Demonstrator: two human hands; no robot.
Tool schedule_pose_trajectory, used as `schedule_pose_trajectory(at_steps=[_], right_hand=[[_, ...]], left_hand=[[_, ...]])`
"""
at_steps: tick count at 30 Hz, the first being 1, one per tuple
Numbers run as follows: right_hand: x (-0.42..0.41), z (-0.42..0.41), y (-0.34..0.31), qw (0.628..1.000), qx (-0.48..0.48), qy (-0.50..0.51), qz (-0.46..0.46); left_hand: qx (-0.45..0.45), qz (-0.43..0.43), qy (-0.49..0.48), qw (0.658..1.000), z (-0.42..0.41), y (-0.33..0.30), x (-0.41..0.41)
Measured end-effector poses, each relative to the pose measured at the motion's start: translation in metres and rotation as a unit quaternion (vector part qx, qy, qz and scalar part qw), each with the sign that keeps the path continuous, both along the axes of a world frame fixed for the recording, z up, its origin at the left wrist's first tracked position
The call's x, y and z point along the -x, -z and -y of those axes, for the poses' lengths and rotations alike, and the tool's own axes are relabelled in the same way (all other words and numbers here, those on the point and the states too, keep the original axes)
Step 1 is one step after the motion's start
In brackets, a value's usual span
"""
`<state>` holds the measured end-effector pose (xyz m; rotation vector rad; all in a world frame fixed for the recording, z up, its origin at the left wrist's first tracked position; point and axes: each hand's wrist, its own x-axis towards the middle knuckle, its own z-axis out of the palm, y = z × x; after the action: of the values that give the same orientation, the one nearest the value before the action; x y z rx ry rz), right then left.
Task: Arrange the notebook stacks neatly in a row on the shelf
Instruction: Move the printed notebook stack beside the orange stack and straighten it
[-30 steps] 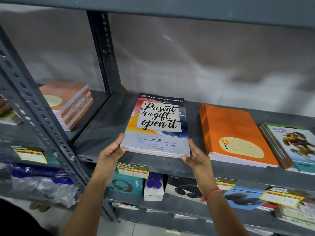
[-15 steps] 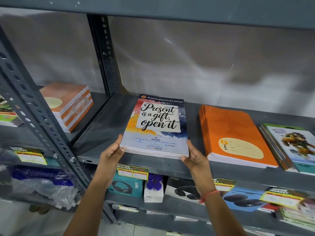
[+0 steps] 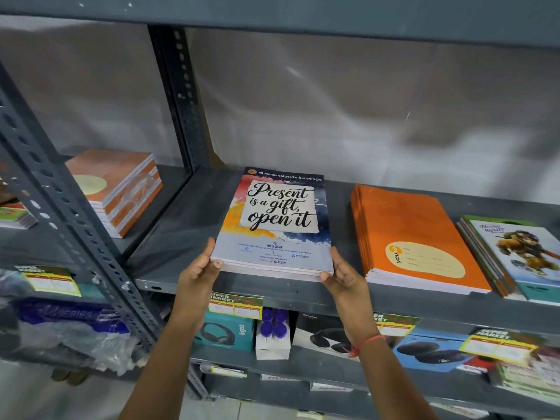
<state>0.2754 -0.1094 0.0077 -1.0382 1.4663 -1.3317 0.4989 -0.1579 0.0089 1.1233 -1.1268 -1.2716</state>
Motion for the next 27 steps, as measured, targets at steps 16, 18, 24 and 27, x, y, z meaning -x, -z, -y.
schedule_pose_trajectory(at_steps=[16, 18, 24, 27], right_hand=[[-0.004, -0.001, -0.007, 0.999, -0.014, 0.041, -0.005], [-0.003, 0.000, -0.008, 0.999, -0.015, 0.041, 0.002], [-0.003, 0.002, -0.007, 0.998, -0.021, 0.055, 0.020], [-0.003, 0.002, -0.008, 0.998, -0.022, 0.053, 0.018]], left_hand=[[-0.017, -0.025, -0.097, 0.995, 0.011, 0.007, -0.001], [-0.013, -0.029, -0.102, 0.994, 0.011, 0.008, 0.000], [-0.019, -0.038, -0.125, 0.991, 0.012, 0.008, -0.003], [-0.022, -0.046, -0.136, 0.989, 0.011, 0.008, -0.002]])
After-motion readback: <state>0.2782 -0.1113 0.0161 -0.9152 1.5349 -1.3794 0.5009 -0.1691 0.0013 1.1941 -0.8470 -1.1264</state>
